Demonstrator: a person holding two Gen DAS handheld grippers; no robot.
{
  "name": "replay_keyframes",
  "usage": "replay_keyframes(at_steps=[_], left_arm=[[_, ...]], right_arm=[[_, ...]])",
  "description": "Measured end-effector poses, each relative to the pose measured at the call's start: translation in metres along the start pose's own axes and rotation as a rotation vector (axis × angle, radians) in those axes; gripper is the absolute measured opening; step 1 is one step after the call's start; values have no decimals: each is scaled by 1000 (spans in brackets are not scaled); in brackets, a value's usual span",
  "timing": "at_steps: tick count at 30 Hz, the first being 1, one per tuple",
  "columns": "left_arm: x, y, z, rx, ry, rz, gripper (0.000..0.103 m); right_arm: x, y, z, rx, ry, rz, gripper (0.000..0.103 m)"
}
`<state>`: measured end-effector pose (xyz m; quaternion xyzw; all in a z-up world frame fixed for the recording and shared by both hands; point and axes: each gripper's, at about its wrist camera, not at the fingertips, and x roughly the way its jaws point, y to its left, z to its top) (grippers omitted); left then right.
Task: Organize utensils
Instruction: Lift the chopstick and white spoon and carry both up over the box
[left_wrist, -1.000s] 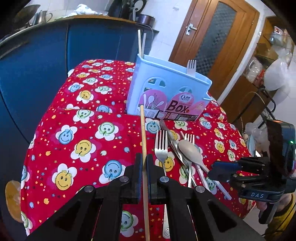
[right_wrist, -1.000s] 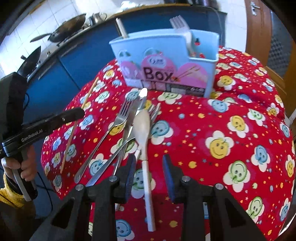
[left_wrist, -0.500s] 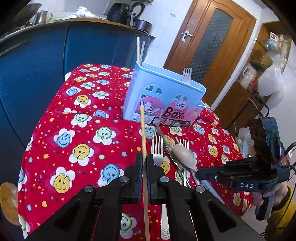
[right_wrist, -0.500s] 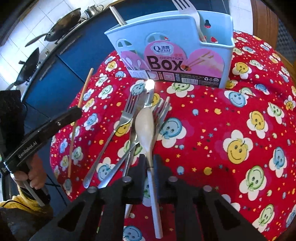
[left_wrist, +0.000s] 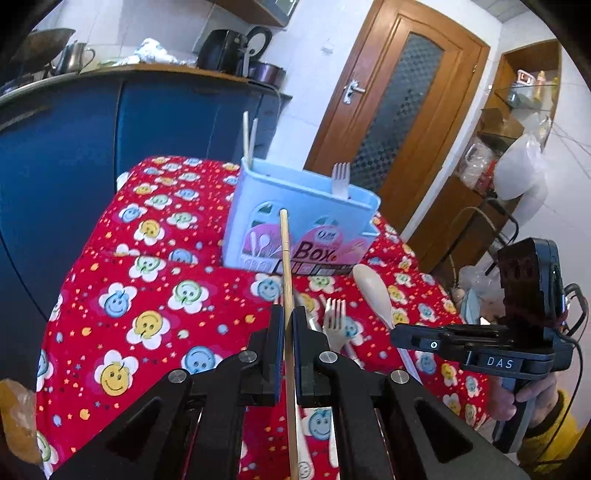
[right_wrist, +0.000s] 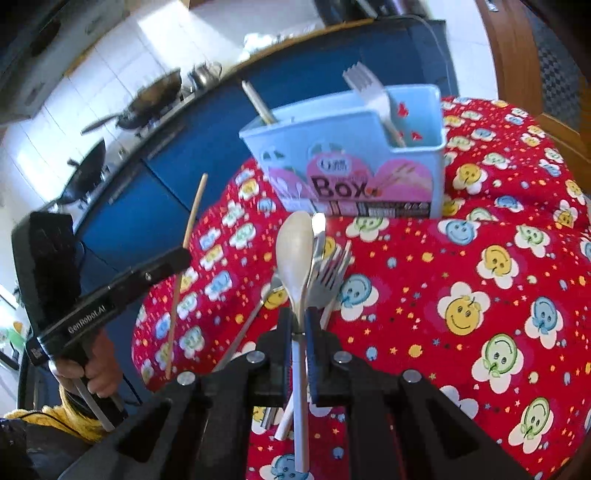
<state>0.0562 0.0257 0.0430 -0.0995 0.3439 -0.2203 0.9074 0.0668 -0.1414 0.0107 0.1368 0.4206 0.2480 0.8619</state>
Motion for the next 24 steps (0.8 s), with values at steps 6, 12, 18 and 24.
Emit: replay_keyframes(at_steps=[6,12,18,24], left_arm=[[-7,-6,7,-4,-52,-14,4],[-16,-14,21,5,-128,-13,4],[-19,-19,42,19,-202,0,4],[-15,-27,65,59,-296,42,4]], right_arm=[[-20,0,2,14,-124,-1,8],[-42,4,9,-7,-239,-9,8],[-51,5,16,-10,-317,7,8],[-56,7,24,-31,-399,-6,8]])
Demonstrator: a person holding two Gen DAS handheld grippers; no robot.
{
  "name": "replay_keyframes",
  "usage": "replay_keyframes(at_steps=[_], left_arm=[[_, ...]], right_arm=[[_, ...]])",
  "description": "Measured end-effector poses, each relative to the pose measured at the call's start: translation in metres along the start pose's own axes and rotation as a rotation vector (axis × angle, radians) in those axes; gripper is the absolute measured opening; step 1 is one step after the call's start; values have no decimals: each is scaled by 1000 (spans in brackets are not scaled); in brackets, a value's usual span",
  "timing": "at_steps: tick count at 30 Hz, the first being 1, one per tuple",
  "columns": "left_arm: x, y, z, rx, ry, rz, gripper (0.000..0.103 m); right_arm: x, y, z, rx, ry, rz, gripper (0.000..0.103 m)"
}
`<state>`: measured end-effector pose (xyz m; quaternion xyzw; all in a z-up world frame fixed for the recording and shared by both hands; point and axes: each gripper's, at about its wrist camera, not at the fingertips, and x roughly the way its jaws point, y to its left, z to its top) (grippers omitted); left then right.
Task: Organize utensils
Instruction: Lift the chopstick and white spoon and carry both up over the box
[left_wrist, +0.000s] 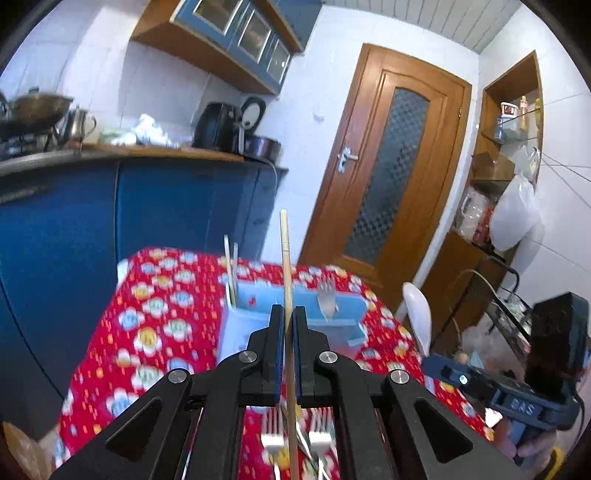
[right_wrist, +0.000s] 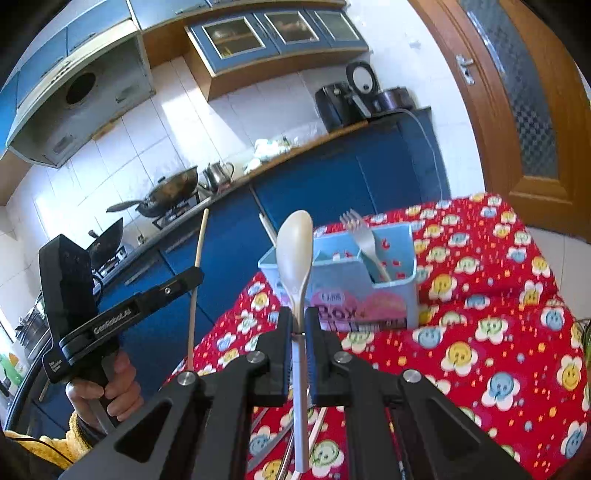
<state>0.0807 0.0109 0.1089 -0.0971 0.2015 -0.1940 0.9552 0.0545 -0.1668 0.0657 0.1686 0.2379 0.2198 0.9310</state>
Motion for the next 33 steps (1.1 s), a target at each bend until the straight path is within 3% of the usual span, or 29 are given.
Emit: replay_keyframes(at_steps=[17,24,33], left_arm=[[55,3,51,-18,-180,94,4],[77,10,62,-25,-297,166,4],[105,16,56,-20,-329,221,4]], right_arm=[[23,-24,17,-6,-41,-42,8],[33,-35,35,12,-94,-43,8],[54,-45,65,0,-203,-77,9]])
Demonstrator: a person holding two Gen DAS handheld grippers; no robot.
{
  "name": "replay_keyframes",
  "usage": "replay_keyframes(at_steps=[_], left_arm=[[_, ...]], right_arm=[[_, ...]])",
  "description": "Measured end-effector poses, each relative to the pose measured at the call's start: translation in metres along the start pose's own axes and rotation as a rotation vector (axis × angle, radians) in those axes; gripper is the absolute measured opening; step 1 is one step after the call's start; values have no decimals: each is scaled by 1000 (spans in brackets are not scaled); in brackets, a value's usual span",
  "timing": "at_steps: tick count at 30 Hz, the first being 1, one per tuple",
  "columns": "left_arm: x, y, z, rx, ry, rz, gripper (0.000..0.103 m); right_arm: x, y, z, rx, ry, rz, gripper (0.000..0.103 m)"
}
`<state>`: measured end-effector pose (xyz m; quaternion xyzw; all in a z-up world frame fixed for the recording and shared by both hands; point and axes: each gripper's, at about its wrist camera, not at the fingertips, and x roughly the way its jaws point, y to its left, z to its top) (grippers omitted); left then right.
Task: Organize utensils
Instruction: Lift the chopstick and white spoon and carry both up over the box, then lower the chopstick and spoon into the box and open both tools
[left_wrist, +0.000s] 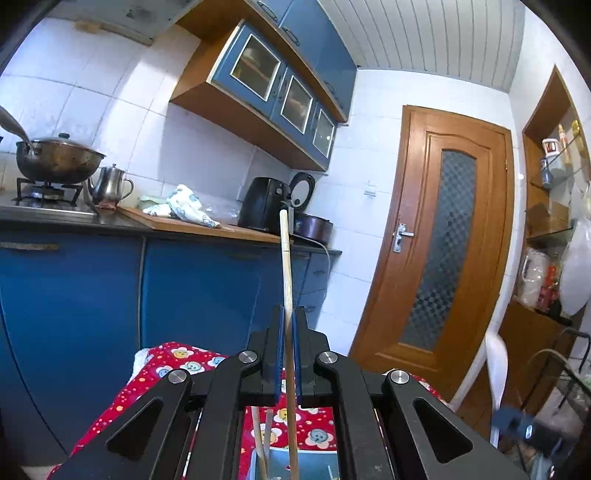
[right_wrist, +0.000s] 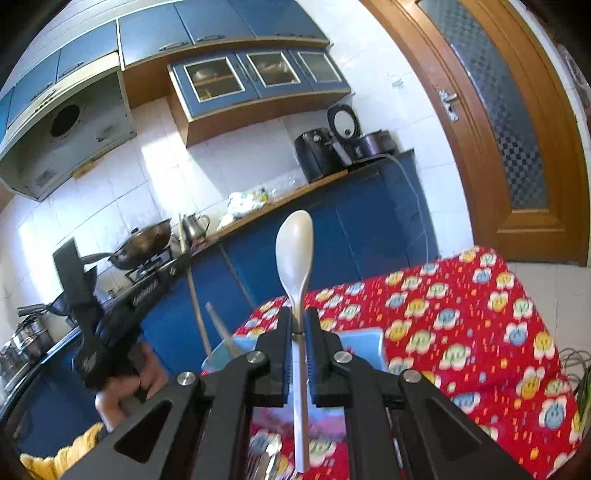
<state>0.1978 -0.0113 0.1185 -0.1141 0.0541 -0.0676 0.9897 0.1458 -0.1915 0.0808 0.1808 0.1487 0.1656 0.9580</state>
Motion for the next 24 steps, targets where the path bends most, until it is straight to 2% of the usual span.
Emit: replay_keyframes(at_steps=[4,8,13,24], left_arm=[[7,3,-14,2,14,13,4],[13,5,-28,25,26,26,4],[14,7,-38,33,48,18,4],[-2,-4,-47,101,34,16,4]], right_arm=[[19,-5,6,-31,-88,-50,8],[42,-7,2,-86,-121,-102,9],[63,-9,-13,-132,-80,-112,9],[62,-15,-28,-105,6,-115,9]])
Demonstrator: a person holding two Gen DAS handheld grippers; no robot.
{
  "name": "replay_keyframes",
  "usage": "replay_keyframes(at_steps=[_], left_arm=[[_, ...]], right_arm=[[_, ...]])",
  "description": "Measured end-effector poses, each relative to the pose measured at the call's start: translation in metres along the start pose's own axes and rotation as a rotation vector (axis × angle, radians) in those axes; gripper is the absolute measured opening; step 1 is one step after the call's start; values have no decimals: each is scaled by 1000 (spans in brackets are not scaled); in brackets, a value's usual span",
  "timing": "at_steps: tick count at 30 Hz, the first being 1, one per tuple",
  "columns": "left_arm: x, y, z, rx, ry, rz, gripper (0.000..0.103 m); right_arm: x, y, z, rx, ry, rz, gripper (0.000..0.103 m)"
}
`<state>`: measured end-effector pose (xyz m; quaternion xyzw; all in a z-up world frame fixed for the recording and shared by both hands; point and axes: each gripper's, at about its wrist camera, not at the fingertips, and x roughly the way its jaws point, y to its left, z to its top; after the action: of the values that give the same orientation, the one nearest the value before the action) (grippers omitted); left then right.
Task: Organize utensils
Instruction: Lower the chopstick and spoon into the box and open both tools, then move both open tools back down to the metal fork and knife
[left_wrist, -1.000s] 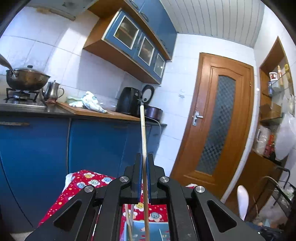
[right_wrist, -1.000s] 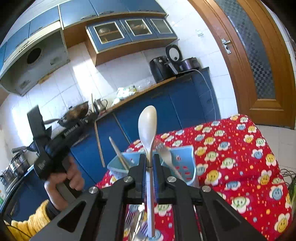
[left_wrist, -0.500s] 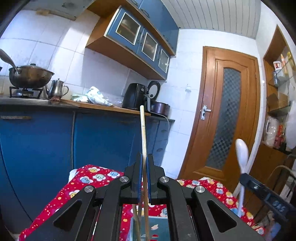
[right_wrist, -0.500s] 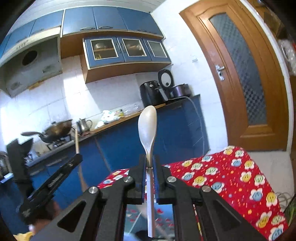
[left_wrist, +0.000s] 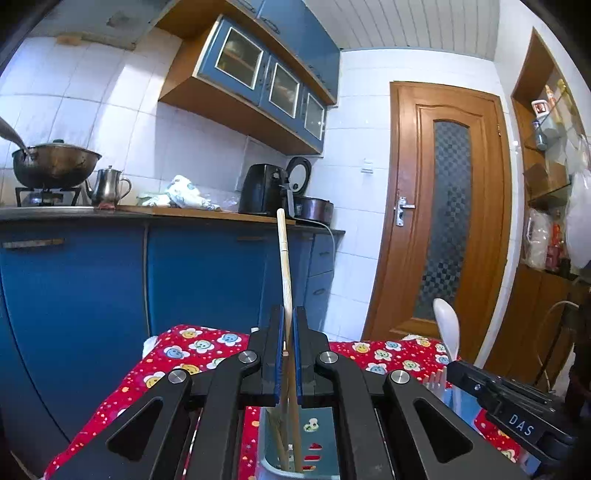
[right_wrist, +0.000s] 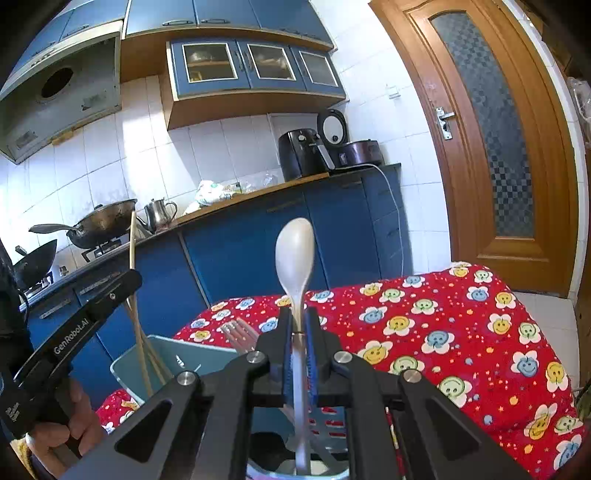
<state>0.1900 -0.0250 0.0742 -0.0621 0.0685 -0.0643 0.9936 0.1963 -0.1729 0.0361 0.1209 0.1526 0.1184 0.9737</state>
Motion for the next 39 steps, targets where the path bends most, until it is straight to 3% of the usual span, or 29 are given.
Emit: replay_keyframes(at_steps=[8,11,16,39], left_arm=[[-6,-1,2,-7,21,-28,5],[-9,-3,2,-4,30,-37,11],[-17,-5,4,2,42,-55,14],[-78,2,11,-22,167,-153,14]], right_arm=[[-8,2,-2,-1,32,4,9],[-11,2,-2,16,41,17,10],[-18,3,-2,27,37,29,32],[-87,23,-2,27,54,-2,33]])
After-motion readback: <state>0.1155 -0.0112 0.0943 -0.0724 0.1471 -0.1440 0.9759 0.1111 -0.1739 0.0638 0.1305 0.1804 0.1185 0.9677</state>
